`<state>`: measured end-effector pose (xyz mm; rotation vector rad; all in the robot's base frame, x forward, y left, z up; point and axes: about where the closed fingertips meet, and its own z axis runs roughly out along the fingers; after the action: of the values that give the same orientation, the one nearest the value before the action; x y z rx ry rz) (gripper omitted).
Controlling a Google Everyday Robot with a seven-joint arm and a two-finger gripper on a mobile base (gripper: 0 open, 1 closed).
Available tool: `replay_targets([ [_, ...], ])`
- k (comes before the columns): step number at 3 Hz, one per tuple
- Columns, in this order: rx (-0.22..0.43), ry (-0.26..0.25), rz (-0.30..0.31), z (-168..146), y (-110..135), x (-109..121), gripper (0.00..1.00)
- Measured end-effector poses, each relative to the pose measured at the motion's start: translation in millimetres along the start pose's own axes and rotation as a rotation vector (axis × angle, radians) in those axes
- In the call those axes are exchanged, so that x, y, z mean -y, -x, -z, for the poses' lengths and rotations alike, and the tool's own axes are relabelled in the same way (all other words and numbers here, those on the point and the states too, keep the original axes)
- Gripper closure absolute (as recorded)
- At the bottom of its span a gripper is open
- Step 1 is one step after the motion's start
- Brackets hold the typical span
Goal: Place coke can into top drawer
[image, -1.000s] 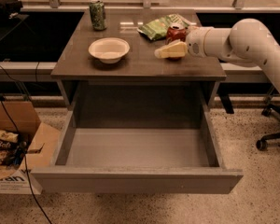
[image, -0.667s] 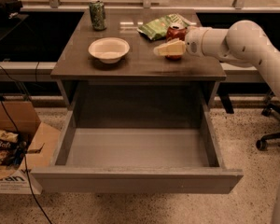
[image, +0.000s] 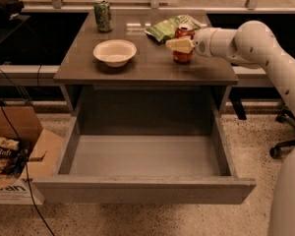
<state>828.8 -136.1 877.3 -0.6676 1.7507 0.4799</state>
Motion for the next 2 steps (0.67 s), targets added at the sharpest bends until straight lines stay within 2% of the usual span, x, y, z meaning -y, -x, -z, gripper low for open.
replay_targets([
  [1,-0.001,0.001,0.005,0.2,6.4,-1.6,0.65],
  [2,0.016,0.029,0.035,11.6,22.9,-12.2,0.89],
])
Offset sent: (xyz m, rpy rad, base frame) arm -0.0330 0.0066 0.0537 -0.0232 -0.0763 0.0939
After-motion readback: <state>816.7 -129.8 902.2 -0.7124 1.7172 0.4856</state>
